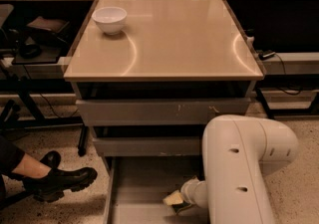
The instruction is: Pick sponge from bottom drawer and place on counter
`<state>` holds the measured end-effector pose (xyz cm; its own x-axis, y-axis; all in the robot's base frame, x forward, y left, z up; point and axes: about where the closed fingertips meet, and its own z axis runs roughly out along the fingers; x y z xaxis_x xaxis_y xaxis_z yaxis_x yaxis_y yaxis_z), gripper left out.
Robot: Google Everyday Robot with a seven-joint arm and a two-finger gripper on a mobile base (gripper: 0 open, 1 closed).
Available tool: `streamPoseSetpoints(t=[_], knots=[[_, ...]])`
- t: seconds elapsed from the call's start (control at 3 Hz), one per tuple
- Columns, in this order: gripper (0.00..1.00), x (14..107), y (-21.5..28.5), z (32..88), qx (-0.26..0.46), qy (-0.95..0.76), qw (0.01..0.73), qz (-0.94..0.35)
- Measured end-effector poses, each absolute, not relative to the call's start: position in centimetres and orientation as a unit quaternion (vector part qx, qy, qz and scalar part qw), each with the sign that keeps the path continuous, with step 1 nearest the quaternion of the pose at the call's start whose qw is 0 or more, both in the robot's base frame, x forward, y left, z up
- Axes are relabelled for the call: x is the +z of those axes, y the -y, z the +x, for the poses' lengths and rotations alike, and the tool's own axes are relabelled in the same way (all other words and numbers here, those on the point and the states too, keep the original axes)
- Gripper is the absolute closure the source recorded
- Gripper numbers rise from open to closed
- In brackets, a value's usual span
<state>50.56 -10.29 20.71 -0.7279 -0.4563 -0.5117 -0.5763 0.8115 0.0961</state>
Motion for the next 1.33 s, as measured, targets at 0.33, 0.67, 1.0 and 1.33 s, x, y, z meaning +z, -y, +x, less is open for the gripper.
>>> streamPoseSetpoints(t=[0.33,0.67,1.0,1.33], knots=[[0.00,20.3,10.0,50.6,0.125,-0.923,0.241,-0.272],[0.00,19.5,10.0,50.5,0.135,-0.924,0.237,-0.269],[0.00,15.3,10.0,51.0,0.127,-0.934,0.214,-0.258],[0.00,9.3,10.3,49.5,0.112,-0.948,0.189,-0.231]])
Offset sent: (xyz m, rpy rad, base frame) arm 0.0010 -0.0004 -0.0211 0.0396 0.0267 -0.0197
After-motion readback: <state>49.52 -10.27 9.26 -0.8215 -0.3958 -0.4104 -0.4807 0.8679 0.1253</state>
